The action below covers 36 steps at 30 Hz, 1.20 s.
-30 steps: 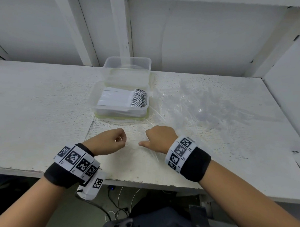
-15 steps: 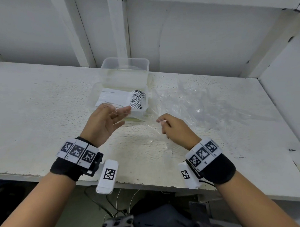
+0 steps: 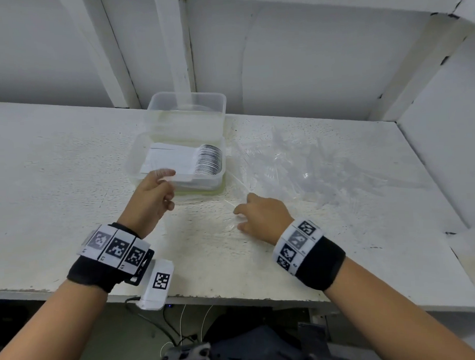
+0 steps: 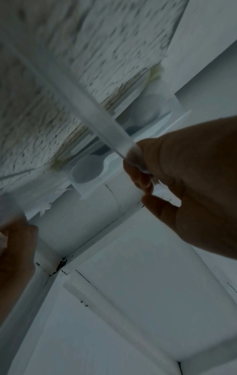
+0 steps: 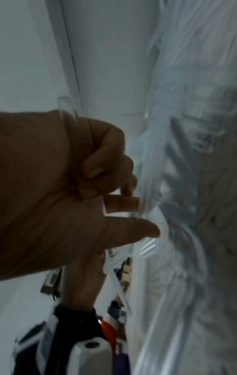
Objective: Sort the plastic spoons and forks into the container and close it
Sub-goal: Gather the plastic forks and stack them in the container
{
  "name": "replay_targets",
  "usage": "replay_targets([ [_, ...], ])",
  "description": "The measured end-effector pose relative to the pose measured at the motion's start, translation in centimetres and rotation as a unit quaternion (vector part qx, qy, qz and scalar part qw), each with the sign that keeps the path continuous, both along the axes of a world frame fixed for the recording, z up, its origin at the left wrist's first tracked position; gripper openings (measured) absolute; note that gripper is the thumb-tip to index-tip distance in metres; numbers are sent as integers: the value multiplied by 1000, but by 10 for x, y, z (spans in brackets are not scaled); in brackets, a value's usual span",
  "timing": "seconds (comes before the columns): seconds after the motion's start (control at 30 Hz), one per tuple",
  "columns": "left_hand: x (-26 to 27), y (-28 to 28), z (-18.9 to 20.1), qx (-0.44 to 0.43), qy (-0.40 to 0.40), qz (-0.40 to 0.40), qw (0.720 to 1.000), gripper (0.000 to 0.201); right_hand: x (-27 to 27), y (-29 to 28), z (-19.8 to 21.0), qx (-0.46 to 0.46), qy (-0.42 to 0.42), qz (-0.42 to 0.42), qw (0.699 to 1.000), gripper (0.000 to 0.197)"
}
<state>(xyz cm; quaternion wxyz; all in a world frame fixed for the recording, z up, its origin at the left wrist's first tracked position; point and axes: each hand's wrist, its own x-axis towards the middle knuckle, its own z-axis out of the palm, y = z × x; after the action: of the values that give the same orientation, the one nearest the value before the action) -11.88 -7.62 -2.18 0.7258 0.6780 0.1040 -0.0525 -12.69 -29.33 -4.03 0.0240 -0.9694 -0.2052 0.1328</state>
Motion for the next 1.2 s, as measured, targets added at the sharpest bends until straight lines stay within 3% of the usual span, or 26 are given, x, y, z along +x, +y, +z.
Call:
replay_targets([
  [0.17,-7,13,0,68,-9,-9,998,25,7,10,-10,-34,-47,44,997,14],
  [0.3,-7,15,-5,197,-20,-20,980,19,10,4,-4,121,-57,-1,991,22],
  [0.37,-3,14,-8,244,-17,-20,969,14,12,-1,4,266,-76,-47,960,20],
  [0.47,0,1,-10,295,-45,-71,952,18,13,-10,19,494,-90,-142,853,8],
  [0.57,-2,-27,-6,404,-113,-179,890,15,14,-25,31,581,-120,-227,772,12],
  [0.67,-1,-54,-14,490,-139,-281,814,21,11,-42,39,609,-100,-264,741,19],
  [0.8,8,-75,-23,533,-118,-385,744,37,-6,-61,38,638,13,-306,706,17],
  [0.87,10,-80,-24,558,-110,-417,709,41,-13,-69,33,615,21,-315,723,17],
  [0.97,11,-82,-25,589,-109,-436,672,36,-18,-76,22,560,10,-302,772,17],
  [1.07,10,-79,-24,584,-103,-457,663,27,-20,-79,13,483,17,-291,826,15],
  [1.2,10,-67,-14,567,-101,-465,672,22,-18,-81,8,374,5,-243,895,10],
])
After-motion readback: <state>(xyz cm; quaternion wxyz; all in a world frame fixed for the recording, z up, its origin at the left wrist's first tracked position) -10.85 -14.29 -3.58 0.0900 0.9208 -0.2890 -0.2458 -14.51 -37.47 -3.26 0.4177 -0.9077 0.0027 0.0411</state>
